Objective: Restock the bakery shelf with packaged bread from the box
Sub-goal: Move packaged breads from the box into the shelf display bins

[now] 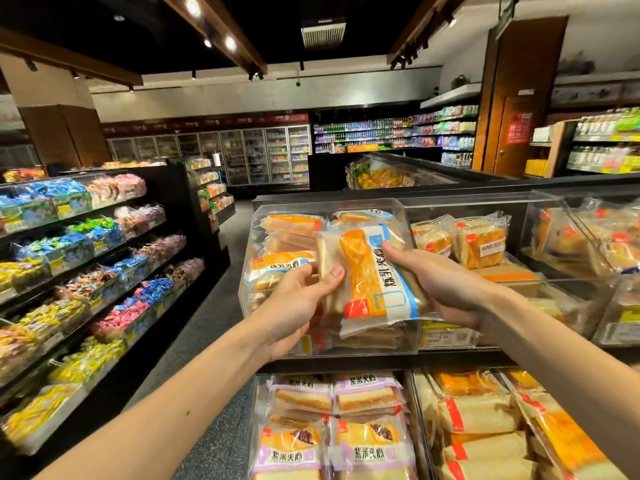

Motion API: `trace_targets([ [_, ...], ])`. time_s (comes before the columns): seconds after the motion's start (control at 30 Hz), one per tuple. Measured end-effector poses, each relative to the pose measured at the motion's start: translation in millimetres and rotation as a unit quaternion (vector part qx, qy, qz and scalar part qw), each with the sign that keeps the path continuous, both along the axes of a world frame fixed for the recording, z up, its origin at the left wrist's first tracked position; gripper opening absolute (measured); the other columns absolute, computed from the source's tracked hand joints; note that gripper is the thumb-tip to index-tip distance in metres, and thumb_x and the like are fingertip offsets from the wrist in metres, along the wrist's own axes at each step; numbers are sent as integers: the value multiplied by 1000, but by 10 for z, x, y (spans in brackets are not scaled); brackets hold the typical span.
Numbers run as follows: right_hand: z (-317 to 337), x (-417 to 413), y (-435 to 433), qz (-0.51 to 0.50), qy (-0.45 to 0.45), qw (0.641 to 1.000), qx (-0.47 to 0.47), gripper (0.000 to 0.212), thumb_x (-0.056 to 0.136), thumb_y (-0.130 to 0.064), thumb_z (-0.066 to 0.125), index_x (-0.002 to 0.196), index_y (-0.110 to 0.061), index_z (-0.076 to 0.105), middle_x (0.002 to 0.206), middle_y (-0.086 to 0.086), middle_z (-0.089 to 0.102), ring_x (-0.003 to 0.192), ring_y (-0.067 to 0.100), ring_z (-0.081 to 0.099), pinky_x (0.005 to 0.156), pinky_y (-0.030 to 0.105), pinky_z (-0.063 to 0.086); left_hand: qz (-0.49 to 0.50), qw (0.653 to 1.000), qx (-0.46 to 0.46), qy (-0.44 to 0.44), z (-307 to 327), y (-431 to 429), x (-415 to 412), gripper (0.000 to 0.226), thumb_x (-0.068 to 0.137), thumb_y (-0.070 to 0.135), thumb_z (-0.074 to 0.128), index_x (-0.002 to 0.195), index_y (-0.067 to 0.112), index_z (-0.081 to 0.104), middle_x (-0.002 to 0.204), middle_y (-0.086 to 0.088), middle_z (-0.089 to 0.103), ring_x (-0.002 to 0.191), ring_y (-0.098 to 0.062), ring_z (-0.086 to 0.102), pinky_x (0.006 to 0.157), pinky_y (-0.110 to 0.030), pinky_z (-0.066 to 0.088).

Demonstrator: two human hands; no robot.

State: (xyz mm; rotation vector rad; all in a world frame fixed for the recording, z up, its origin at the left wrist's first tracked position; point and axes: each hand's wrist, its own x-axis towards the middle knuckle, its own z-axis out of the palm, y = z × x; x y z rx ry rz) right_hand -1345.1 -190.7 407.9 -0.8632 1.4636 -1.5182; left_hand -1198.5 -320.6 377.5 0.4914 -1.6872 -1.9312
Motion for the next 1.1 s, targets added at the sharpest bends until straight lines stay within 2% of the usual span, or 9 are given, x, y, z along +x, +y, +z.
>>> trace_targets([
  [0.13,59,-209,-50,-17,90,996,18,33,99,-30,51,119,-5,59,109,13,73,99,26,72,92,46,56,52,999,-17,-2,0,-88,62,30,95,24,62,122,14,59,105,-8,76,97,-21,73,91,-38,56],
  [0.3,297,-496,-205,-127,248,960,-26,31,96,-21,63,117,-9,44,106,11,70,75,13,73,58,32,59,107,993,-41,-8,-17,-227,175,23,94,24,64,117,22,60,101,-5,77,95,-23,73,95,-49,54],
  [0.43,336,-731,-434,-151,516,843,32,28,94,-27,66,106,-19,43,101,4,62,90,24,62,83,44,50,109,992,-57,-1,-10,-247,231,14,95,24,63,108,28,60,96,-4,77,88,-24,75,87,-51,57],
  [0.6,238,-748,-641,-37,622,775,104,26,96,-28,63,118,-19,52,110,5,69,90,20,58,89,37,44,129,988,-86,-7,-9,-242,285,27,94,24,64,120,20,60,96,-3,77,88,-22,75,82,-46,60],
  [0.67,194,-753,-721,-39,678,727,99,32,97,-32,60,126,-21,53,123,5,64,105,25,57,88,37,45,136,986,-98,-11,-1,-249,311,29,95,23,64,123,17,59,95,-2,77,86,-20,75,72,-37,61],
  [0.83,33,-787,-889,-40,836,533,121,42,100,-43,48,141,-32,47,137,2,47,126,26,40,98,44,37,159,982,-102,-17,5,-293,355,31,95,24,64,124,16,58,96,0,77,85,-17,75,67,-32,59],
  [0.93,-136,-774,-965,-45,802,588,100,49,99,-40,53,142,-22,39,141,5,52,129,28,46,104,48,37,171,979,-108,-9,28,-287,366,24,95,24,63,119,19,59,92,2,77,82,-14,75,61,-27,59],
  [1.03,-159,-752,-945,-65,783,614,76,20,99,-37,53,110,-20,53,115,5,63,113,28,53,98,46,41,181,974,-132,-18,57,-275,350,25,95,24,63,119,21,58,99,1,76,84,-12,74,70,-30,60],
  [1.1,-171,-755,-910,-62,775,625,68,23,100,-35,52,106,-17,65,113,5,62,115,26,50,100,45,40,190,969,-154,-21,101,-269,317,26,96,24,63,121,21,59,104,0,74,89,-13,73,79,-36,61],
])
